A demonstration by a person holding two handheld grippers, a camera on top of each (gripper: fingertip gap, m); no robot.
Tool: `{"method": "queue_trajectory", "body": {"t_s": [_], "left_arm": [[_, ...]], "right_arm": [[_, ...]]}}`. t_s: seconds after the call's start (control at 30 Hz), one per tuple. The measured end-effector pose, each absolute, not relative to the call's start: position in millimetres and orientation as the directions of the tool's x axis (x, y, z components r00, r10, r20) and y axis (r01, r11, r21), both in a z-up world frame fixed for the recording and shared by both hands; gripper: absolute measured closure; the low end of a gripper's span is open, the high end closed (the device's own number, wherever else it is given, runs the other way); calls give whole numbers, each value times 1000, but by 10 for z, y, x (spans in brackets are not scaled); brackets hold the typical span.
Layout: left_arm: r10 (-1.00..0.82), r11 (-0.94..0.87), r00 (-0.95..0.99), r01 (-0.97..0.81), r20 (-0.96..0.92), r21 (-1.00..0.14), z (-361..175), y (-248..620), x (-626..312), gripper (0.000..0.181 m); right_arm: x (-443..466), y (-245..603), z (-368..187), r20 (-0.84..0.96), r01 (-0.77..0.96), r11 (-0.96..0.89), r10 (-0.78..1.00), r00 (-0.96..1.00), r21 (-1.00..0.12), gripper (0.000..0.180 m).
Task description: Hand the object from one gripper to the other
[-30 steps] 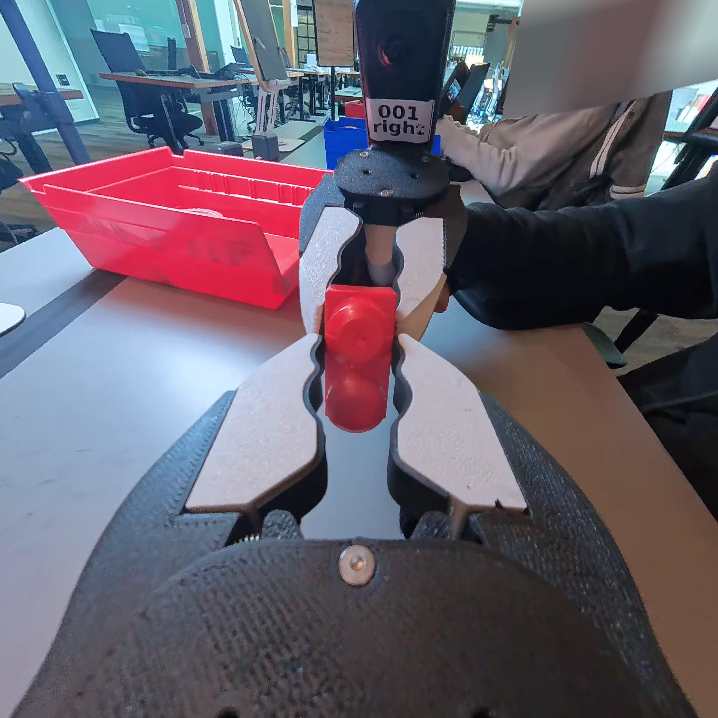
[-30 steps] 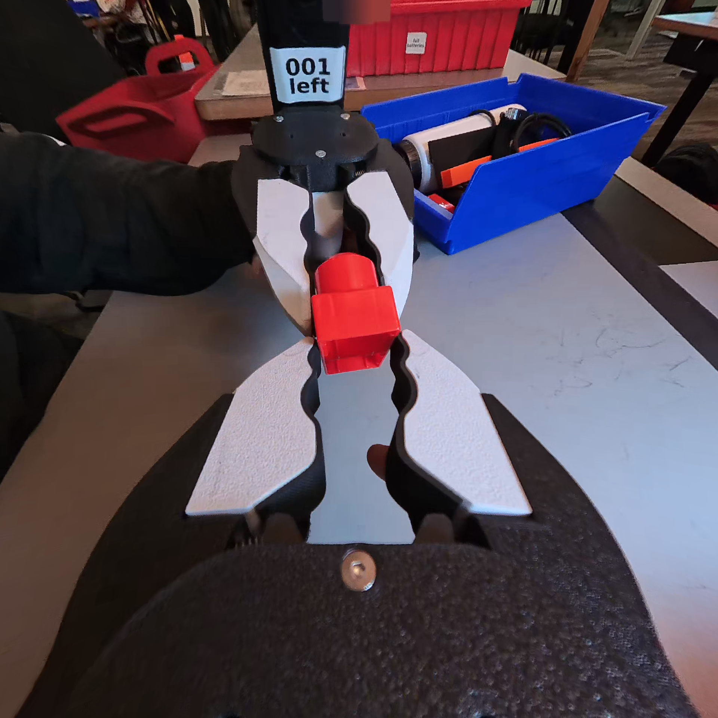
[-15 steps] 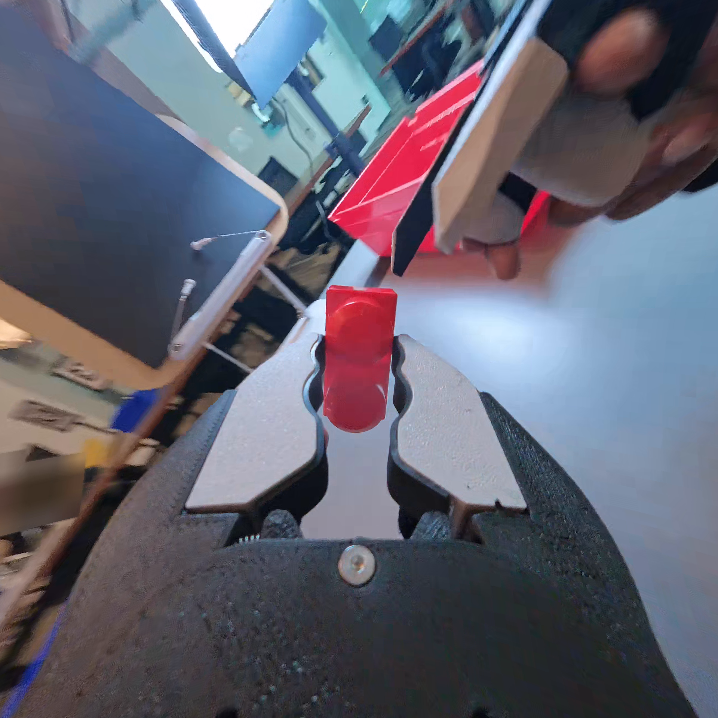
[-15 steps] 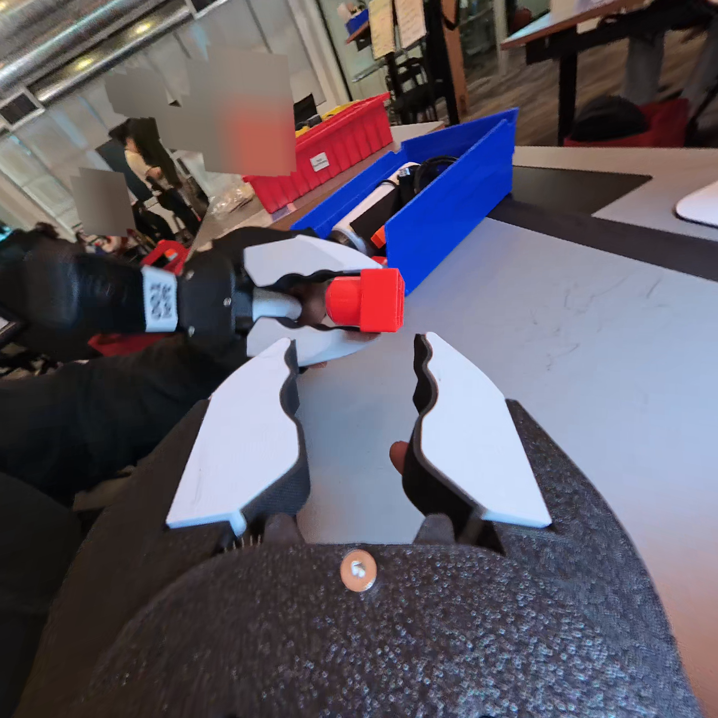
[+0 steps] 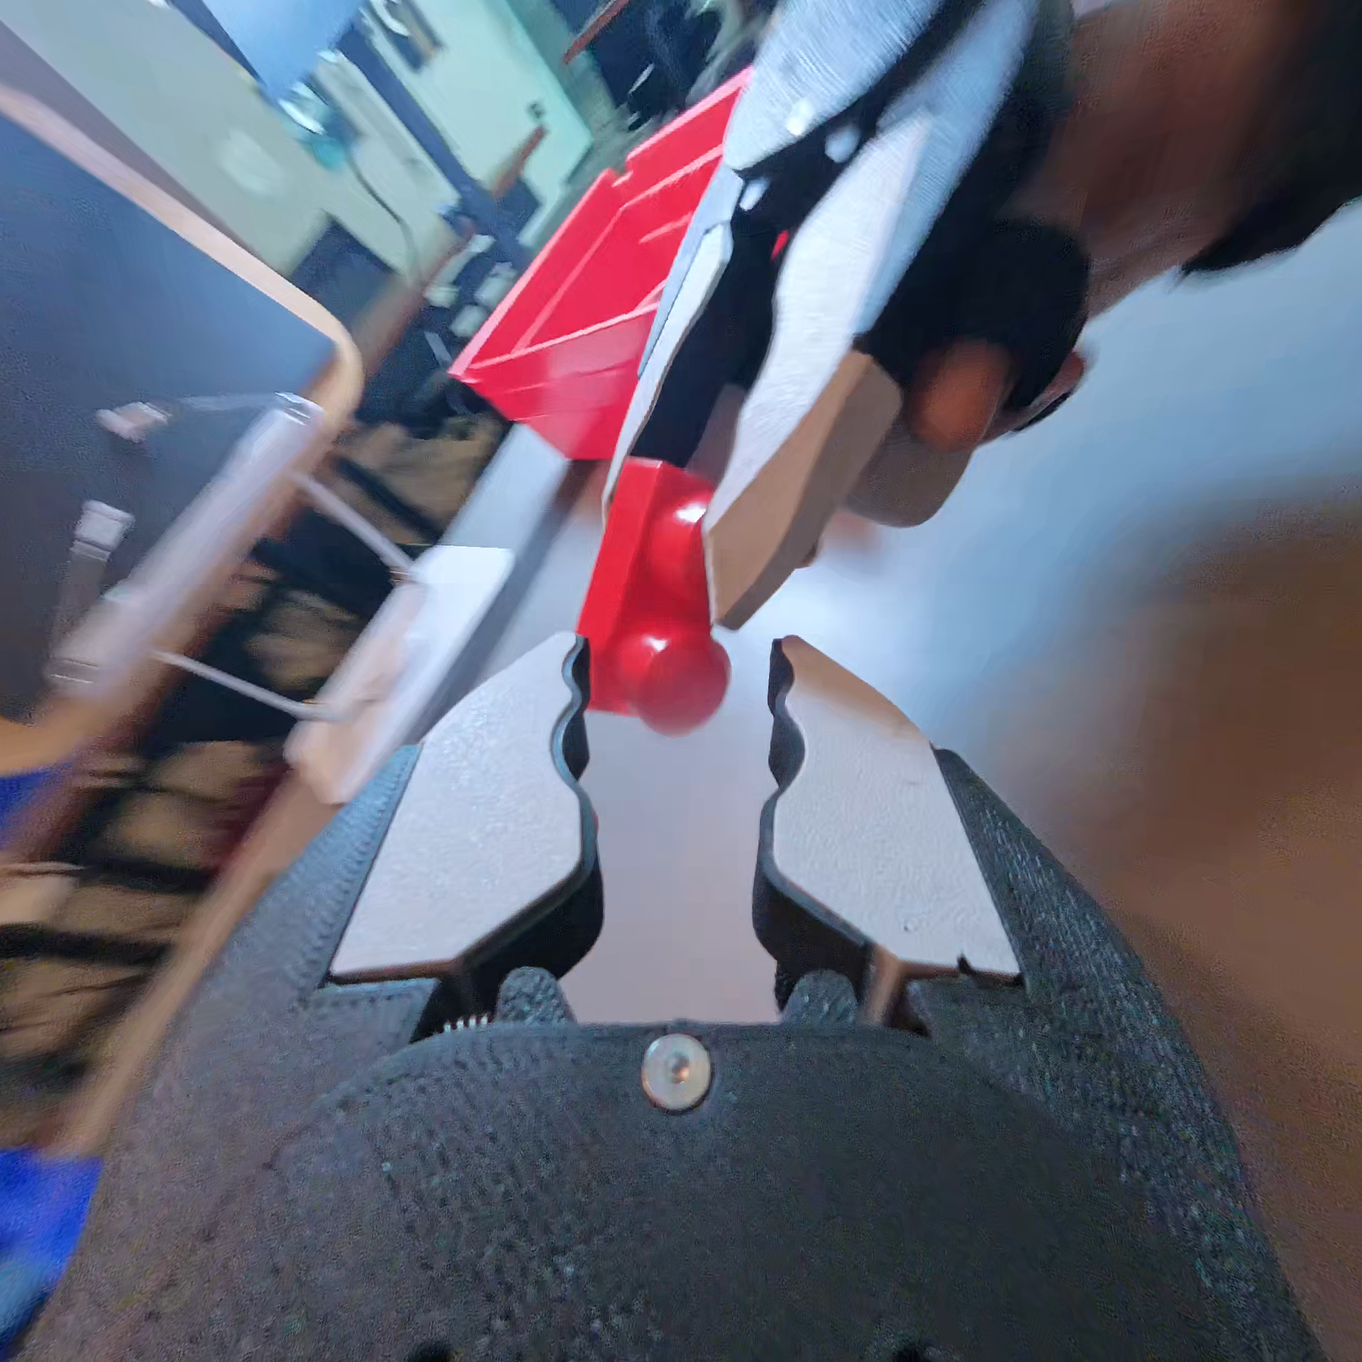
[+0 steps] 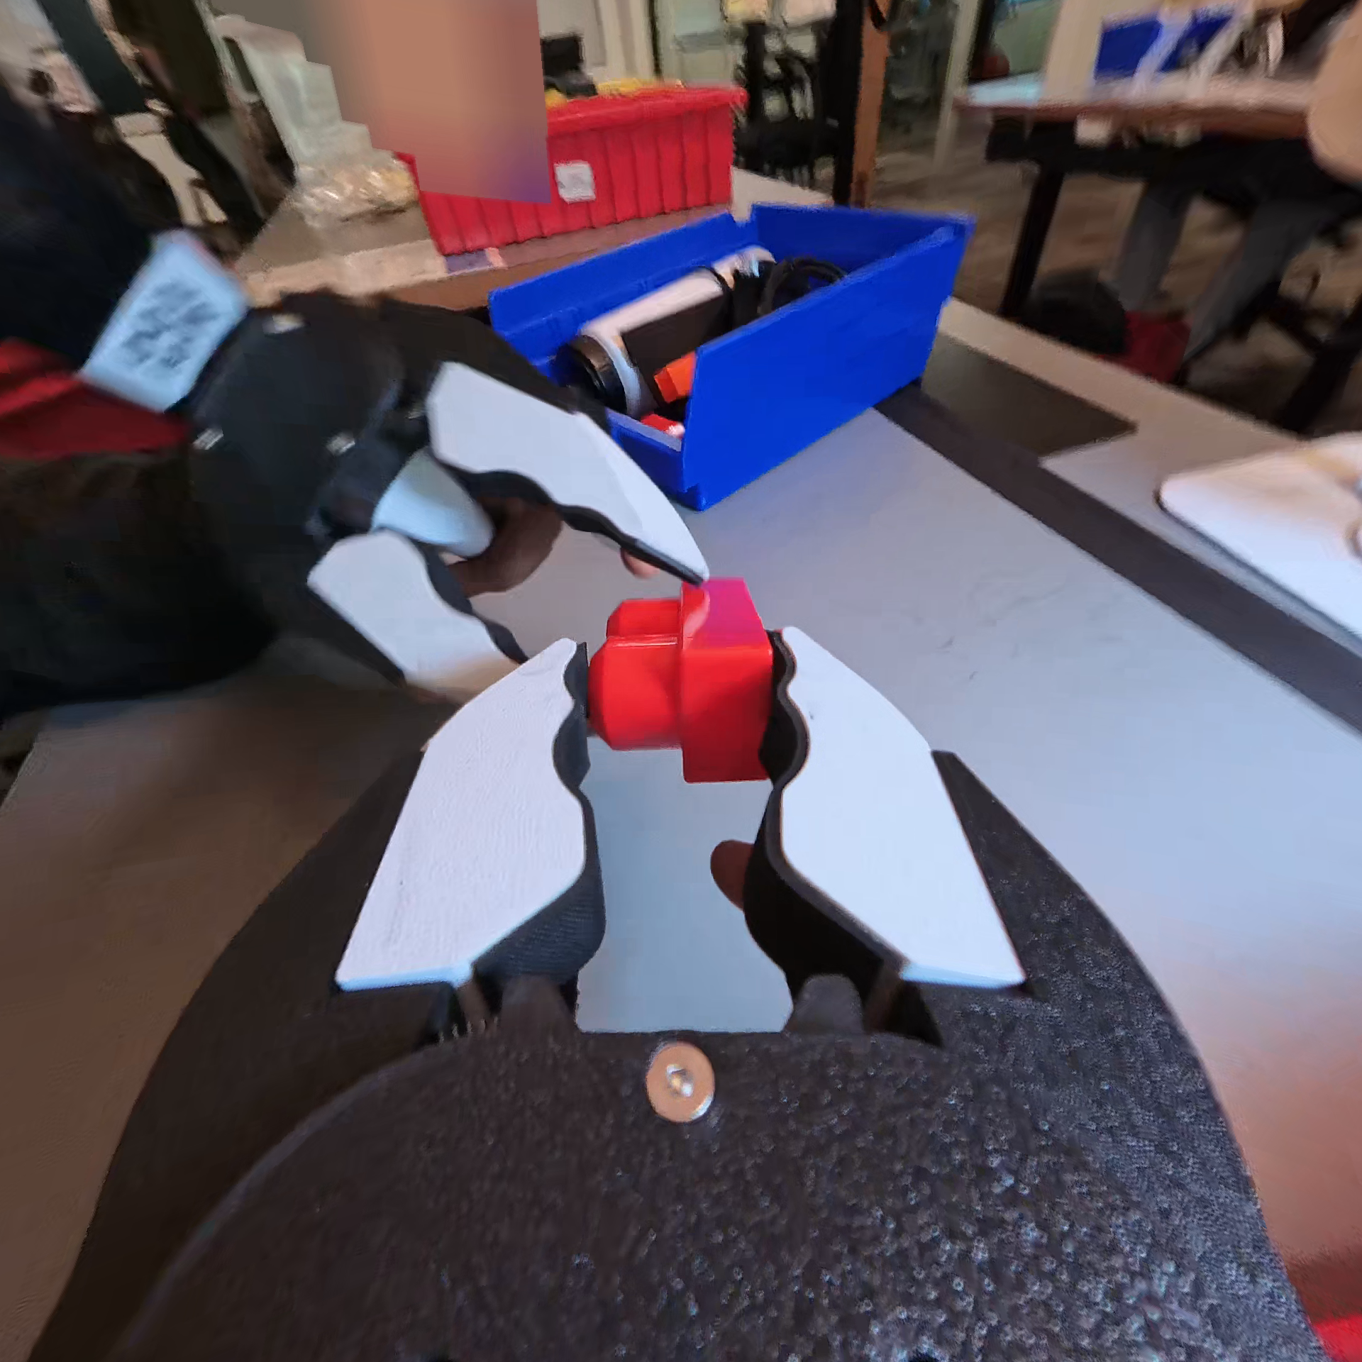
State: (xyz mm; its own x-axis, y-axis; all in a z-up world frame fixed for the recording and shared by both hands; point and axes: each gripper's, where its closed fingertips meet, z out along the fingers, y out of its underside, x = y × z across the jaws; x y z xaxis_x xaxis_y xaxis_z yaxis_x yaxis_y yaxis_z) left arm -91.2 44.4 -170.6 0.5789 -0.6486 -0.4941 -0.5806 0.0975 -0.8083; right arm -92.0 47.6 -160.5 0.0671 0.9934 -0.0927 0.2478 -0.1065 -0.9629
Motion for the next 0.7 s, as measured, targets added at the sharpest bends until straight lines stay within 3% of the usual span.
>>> {"method": "queue_trajectory", "body": {"t_s": [0.07,0.13,0.2,0.3,0.37,0.47,0.6,0.7], "left_arm": [[-767,-31,609,-350,-202,-936,-1624,370,-884,134],[-833,-201,543,-118,106,-973,-1509,295,-858,132],[-834,-352,425,82,352,-932,-1369,252,-863,129],[-789,-517,217,271,574,-812,-1201,203,-873,130],[-752,-608,54,328,657,-723,-1089,121,-838,129],[-724,-658,-5,305,690,-688,-1096,59,-737,133],[-733,-631,21,353,680,-691,-1050,112,-767,142],[-744,-592,72,392,665,-705,-1034,191,-852,144]], "right_arm": [[-832,444,-1470,-37,163,-37,999,-1,-986,135],[-768,377,-1306,44,67,46,998,-43,-997,135],[-735,305,-1163,133,-6,133,990,-48,-991,135],[-728,152,-1007,191,-79,185,979,-78,-980,135],[-741,61,-941,243,-109,233,967,-83,-966,135],[-777,-4,-945,335,-87,330,940,-60,-940,135],[-816,93,-1068,418,27,417,909,4,-908,135],[-889,196,-1152,321,101,315,945,55,-944,134]]}}
